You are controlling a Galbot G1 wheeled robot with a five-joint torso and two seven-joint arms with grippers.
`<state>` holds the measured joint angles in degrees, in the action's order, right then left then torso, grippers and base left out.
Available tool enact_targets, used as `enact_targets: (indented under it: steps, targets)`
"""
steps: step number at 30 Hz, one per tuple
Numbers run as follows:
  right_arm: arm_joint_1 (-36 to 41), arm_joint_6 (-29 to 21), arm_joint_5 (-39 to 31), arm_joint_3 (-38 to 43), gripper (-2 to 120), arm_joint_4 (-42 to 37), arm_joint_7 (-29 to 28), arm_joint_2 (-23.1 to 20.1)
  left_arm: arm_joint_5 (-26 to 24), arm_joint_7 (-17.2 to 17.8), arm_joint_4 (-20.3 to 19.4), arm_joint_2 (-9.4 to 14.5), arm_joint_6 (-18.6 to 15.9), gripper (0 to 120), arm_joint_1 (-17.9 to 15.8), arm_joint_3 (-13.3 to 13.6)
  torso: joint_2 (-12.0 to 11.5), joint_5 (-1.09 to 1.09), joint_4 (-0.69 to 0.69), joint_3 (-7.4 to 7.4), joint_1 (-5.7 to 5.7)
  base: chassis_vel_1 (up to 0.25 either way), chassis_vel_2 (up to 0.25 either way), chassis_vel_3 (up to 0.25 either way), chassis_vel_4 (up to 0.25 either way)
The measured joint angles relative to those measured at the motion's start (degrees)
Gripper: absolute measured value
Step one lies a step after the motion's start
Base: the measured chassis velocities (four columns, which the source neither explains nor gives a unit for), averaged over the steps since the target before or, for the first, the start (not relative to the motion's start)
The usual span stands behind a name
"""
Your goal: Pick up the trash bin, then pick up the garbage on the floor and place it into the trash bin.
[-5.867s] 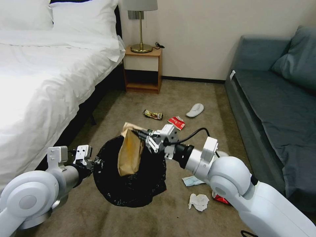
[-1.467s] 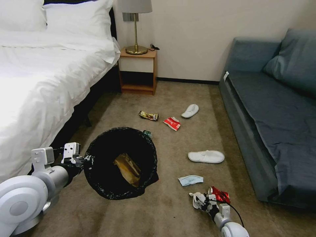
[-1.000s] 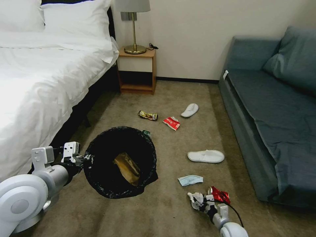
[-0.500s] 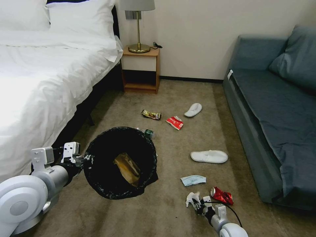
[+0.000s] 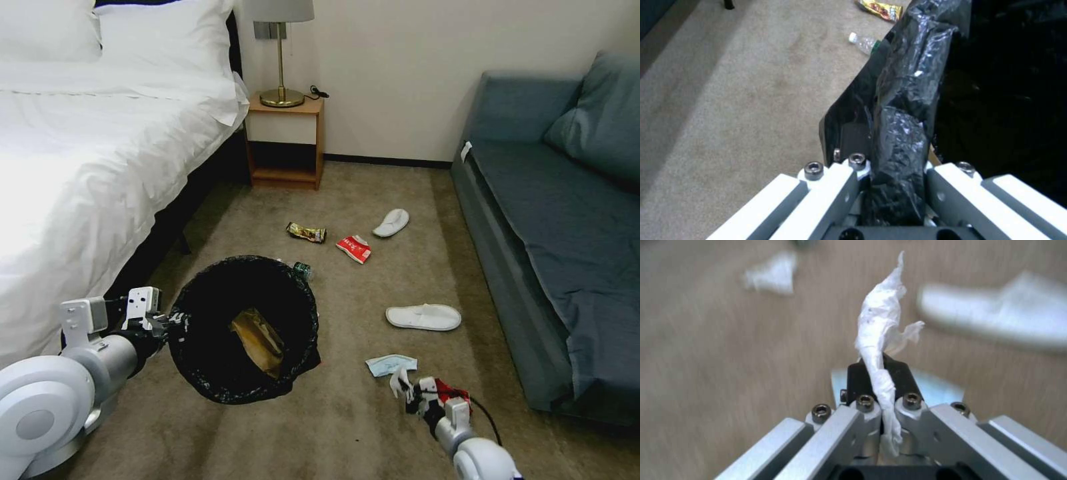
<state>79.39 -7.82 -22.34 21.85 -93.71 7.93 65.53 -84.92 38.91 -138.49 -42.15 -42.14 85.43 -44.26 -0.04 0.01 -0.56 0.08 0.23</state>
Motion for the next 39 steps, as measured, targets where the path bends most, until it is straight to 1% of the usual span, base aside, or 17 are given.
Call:
enact_targets:
  steps: [2, 3, 5, 6, 8, 9, 11, 15, 17, 20, 21, 23, 24, 26, 30, 31, 39]
  targets:
    - [0.0, -0.9, -1.6, 1.7, 0, -4.6, 0.0, -1.0, 0.0, 0.0, -0.2, 0.0, 0.0, 2, 0.2, 0.0, 0.0, -0.01, 0.00, 0.00, 0.00, 0.000, 0.000, 0.000, 0.000]
    - [0.0, -0.9, -1.6, 1.7, 0, -4.6, 0.0, -1.0, 0.0, 0.0, -0.2, 0.0, 0.0, 2, 0.2, 0.0, 0.0, -0.01, 0.00, 0.00, 0.00, 0.000, 0.000, 0.000, 0.000]
    - [-0.5, -3.1, -5.1, 4.0, 0, -11.2, -0.4, -3.0, 0.0, 0.0, -0.3, -0.2, 0.0, 2, 0.5, 0.0, 0.0, -0.02, 0.01, 0.00, 0.00, 0.000, 0.000, 0.000, 0.000]
    - [-0.5, -3.1, -5.1, 4.0, 0, -11.2, -0.4, -3.0, 0.0, 0.0, -0.3, -0.2, 0.0, 2, 0.5, 0.0, 0.0, -0.02, 0.01, 0.00, 0.00, 0.000, 0.000, 0.000, 0.000]
    - [-2.0, -5.4, -9.2, 6.4, 0, -18.1, -1.0, -5.9, 0.3, 0.0, -0.3, -0.3, 0.0, 2, 0.6, 0.4, 0.0, -0.01, 0.00, 0.00, -0.01, 0.000, 0.000, 0.000, 0.000]
    - [-2.0, -5.4, -9.2, 6.4, 0, -18.1, -1.0, -5.9, 0.3, 0.0, -0.3, -0.3, 0.0, 2, 0.6, 0.4, 0.0, -0.01, 0.00, 0.00, -0.01, 0.000, 0.000, 0.000, 0.000]
    - [-4.2, -7.7, -13.2, 7.6, 0, -23.3, -1.0, -8.2, 0.6, -0.2, -0.3, -0.3, 0.0, 2, 0.6, 0.9, 0.0, -0.02, 0.00, 0.00, -0.01, 0.000, 0.000, 0.000, 0.000]
    - [-7.7, -9.5, -17.4, 7.2, 0, -27.0, -0.5, -10.2, 0.6, -0.3, -0.2, -0.2, 0.0, 2, 0.5, 1.3, 0.0, -0.02, 0.00, 0.00, -0.01, 0.000, 0.000, 0.000, 0.000]
    - [-12.1, -11.0, -21.7, 5.2, 0, -29.5, 0.0, -11.8, 0.6, -0.4, 0.1, 0.0, 0.0, 2, 0.1, 1.8, 0.0, -0.02, 0.02, 0.00, -0.01, 0.000, 0.000, 0.000, 0.000]
    - [-15.1, -12.2, -25.1, 2.6, 0, -31.0, 0.8, -12.7, 0.6, -0.5, 0.3, 0.3, 0.0, 2, -0.3, 2.7, 0.0, -0.01, 0.02, 0.00, -0.01, 0.000, 0.000, 0.000, 0.000]
    - [-15.1, -12.2, -25.1, 2.6, 0, -31.0, 0.8, -12.7, 0.6, -0.5, 0.3, 0.3, 0.0, 2, -0.3, 2.7, 0.0, -0.01, 0.02, 0.00, -0.01, 0.000, 0.000, 0.000, 0.000]
    - [-16.0, -12.5, -25.3, 0.6, 0, -31.5, 2.0, -13.4, 0.5, -0.6, 0.8, 1.0, 0.0, 2, -2.0, 5.3, 0.0, -0.01, 0.03, 0.00, -0.01, 0.000, 0.000, 0.000, 0.000]
    - [-16.3, -12.1, -24.5, -0.9, 0, -31.6, 2.8, -14.1, 0.4, -0.7, 1.2, 1.3, 0.0, 2, -3.1, 7.1, 0.0, -0.02, -0.02, 0.00, 0.00, 0.000, 0.000, 0.000, 0.000]
    - [-17.2, -12.0, -24.3, -2.9, 0, -31.7, 3.1, -14.5, 0.4, -0.8, 1.3, 1.3, 0.0, 2, -3.6, 8.0, 0.0, -0.01, -0.02, 0.00, -0.01, 0.000, 0.000, 0.000, 0.000]
    - [-19.4, -12.3, -24.5, -6.8, 0, -32.1, 3.2, -14.7, 0.4, -0.9, 1.4, 1.3, 0.0, 2, -3.8, 8.7, 0.0, -0.01, 0.00, 0.00, -0.01, 0.000, 0.000, 0.000, 0.000]
    - [-21.0, -12.5, -23.9, -10.2, 0, -31.8, 3.2, -14.5, 0.5, -0.9, 1.4, 1.3, 0.0, 2, -3.9, 9.0, 0.0, -0.02, 0.02, 0.00, -0.01, 0.000, 0.000, 0.000, 0.000]
    - [-22.9, -12.9, -19.9, -20.5, 0, -31.7, 2.8, -14.1, 0.4, -0.3, 1.5, 1.4, 0.0, 2, -4.6, 10.4, 0.0, -0.02, 0.00, 0.00, -0.01, 0.000, 0.000, 0.000, 0.000]
